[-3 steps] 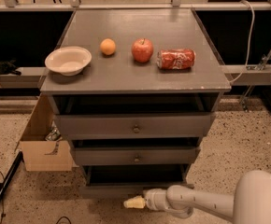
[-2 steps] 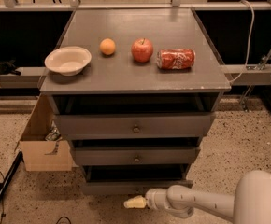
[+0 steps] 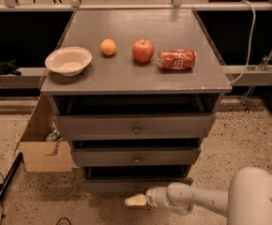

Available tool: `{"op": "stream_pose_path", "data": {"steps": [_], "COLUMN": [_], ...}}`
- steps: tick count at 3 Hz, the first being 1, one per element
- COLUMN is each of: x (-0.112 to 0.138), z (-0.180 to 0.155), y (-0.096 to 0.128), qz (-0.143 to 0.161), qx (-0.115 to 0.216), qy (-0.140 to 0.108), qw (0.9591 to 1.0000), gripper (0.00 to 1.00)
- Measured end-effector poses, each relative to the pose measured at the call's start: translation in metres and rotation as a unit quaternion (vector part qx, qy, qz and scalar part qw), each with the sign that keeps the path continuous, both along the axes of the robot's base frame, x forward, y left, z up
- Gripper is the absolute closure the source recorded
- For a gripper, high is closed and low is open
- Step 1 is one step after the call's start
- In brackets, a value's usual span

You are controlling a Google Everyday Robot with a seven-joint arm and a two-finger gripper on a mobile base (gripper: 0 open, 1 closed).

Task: Close bottom drawer

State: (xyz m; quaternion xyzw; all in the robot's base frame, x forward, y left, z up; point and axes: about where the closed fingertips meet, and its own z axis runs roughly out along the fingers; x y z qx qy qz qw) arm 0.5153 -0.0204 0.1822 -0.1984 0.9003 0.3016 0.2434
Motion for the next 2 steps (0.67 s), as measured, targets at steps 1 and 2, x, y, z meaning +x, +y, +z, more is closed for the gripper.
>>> {"op": "stream_pose_path", "data": {"steps": [1,2], "x": [0.007,0.039], "z": [-0.006,-0.034], "y": [-0.002,-0.011], "qz": [-0.003,-0.020], "qx": [-0.006,-0.041], "qy": [0.002,0.003], "qw": [1.0000,0.9990], "gripper": [0.00,0.00]}}
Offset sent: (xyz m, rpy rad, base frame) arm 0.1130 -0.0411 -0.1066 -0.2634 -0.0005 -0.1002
